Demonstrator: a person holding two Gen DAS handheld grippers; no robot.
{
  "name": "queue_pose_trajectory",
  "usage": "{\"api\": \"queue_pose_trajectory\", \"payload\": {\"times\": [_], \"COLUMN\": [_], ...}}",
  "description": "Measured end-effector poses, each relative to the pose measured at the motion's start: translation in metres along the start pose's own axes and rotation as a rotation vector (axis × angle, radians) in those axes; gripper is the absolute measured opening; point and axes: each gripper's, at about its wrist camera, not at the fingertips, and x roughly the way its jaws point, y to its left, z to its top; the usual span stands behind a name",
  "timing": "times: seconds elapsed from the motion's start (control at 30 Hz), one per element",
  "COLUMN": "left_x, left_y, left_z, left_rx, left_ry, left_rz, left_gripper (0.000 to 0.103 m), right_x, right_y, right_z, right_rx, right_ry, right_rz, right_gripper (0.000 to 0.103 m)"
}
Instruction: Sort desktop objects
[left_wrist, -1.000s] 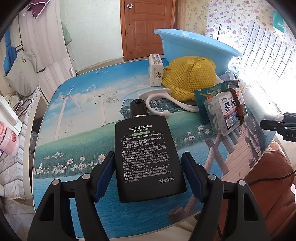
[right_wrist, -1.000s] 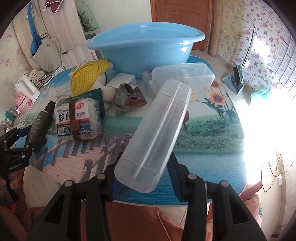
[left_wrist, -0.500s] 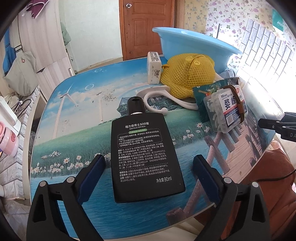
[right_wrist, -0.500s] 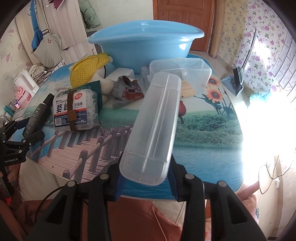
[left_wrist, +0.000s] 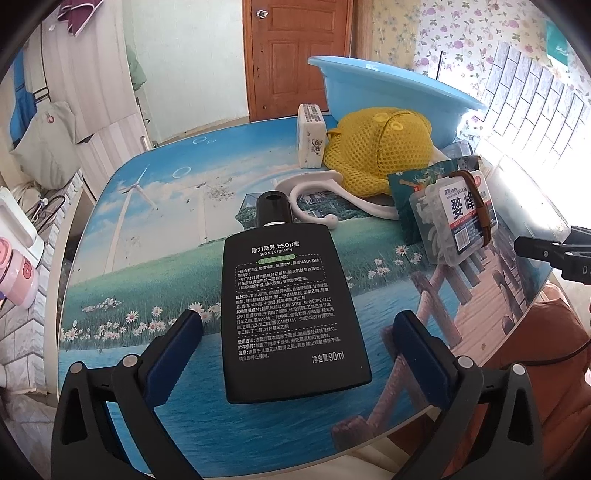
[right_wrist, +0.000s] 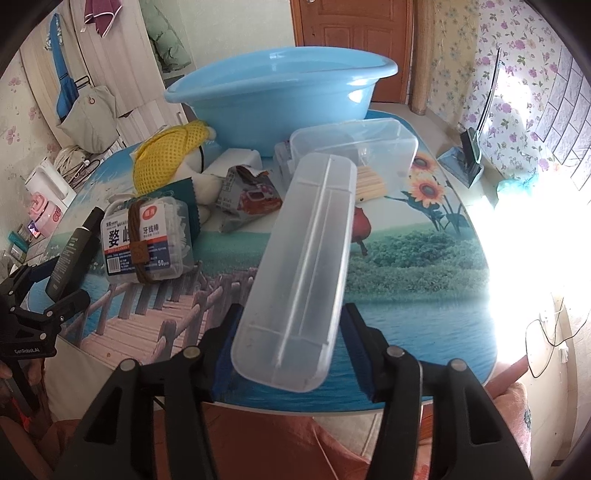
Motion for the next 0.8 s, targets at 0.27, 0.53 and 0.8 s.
{"api": "queue_pose_trajectory", "payload": {"times": [0.27, 0.53, 0.8], "left_x": [-0.0002, -0.0005, -0.0046], "left_y": [0.0015, 0.0027, -0.0002], "left_z": [-0.0012, -0.0018, -0.0023], "left_rx": [-0.002, 0.015, 0.038], "left_ry": [-0.022, -0.030, -0.046], "left_rz": [-0.004, -0.013, -0.031], "left_gripper": [0.103, 0.103, 0.086], "right_x": [0.0017, -0.0012, -0.0016], "right_y": [0.0055, -0.0015, -0.0001], "right_z": [-0.0021, -0.0032, -0.0030], "right_rx": [-0.006, 0.064, 0.031], "right_ry": [-0.024, -0.060, -0.066], "right_rz": [-0.005, 0.020, -0.004], "right_gripper": [0.070, 0.061, 0.037]}}
